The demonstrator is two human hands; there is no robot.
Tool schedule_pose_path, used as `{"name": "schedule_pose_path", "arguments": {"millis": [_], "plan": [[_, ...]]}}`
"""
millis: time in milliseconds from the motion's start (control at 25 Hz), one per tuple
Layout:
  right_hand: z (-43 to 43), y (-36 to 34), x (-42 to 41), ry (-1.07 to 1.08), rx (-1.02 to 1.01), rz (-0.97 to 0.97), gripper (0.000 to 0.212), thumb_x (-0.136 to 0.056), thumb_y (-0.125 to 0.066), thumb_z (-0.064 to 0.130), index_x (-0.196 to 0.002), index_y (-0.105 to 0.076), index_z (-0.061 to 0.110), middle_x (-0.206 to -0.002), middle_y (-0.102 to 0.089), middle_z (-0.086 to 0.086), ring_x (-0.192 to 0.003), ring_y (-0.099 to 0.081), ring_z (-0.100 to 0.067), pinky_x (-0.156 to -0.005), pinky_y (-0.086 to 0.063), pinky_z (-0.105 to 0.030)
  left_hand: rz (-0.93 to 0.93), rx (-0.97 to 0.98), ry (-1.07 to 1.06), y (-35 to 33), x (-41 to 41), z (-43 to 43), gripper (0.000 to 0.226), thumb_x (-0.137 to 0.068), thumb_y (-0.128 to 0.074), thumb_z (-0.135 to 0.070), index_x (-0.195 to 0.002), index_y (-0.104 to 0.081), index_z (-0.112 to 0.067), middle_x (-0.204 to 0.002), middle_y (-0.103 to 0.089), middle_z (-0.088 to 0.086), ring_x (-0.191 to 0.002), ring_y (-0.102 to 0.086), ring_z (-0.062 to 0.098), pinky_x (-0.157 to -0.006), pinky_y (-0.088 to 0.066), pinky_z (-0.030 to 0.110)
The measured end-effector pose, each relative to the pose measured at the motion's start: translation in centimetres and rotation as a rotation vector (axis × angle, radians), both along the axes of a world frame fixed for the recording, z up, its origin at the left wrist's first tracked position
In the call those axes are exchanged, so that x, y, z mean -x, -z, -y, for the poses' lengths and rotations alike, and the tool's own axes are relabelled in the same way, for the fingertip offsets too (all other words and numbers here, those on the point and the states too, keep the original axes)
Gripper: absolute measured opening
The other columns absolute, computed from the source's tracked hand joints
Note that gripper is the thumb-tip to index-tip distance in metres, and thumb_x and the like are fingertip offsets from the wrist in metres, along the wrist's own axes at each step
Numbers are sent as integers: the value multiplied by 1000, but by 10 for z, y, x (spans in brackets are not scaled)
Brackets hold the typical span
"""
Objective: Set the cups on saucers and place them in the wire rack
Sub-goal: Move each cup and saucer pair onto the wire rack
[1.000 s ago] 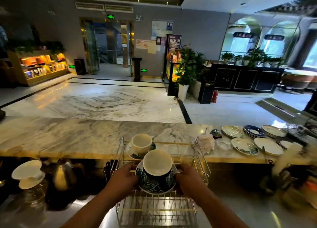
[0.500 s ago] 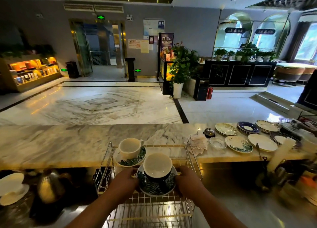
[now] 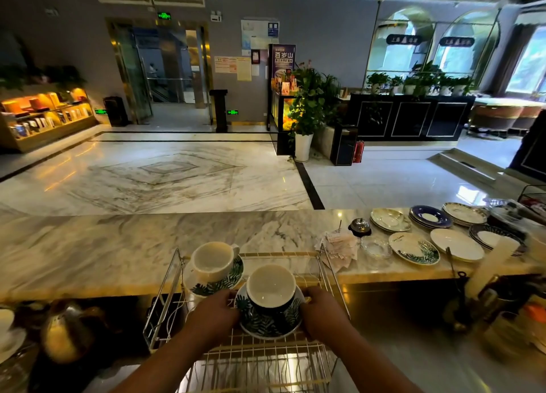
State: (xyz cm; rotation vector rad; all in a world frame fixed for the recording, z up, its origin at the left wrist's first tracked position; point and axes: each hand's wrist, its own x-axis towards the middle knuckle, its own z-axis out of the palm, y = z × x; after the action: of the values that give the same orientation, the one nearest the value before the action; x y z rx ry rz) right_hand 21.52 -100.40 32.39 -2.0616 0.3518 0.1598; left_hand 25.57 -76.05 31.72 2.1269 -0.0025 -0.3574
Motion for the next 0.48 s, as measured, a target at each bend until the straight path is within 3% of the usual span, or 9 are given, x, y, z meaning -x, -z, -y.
{"name": "schedule_pose_path", "arguments": {"millis": [320, 480], "plan": [[-1, 12, -11, -22, 57, -4, 23, -97, -58, 13, -118, -63, 20, -86, -73, -6, -54, -70, -16, -44, -53, -25, -22, 2, -3, 15, -12, -2, 30, -71, -72, -33, -98, -62, -41, -95, -78, -1, -79, -78, 16, -80, -63, 48], [-3, 13, -13, -28, 94, -1, 18, -96, -60, 14, -113, -65, 18, -83, -74, -5, -55, -73, -16, -44, -53, -24, -24, -26, 18, 18, -12, -3, 34, -80, -75, -22, -106, -61, -39, -95, -75, -8, -73, -77, 8, -74, -65, 38]]}}
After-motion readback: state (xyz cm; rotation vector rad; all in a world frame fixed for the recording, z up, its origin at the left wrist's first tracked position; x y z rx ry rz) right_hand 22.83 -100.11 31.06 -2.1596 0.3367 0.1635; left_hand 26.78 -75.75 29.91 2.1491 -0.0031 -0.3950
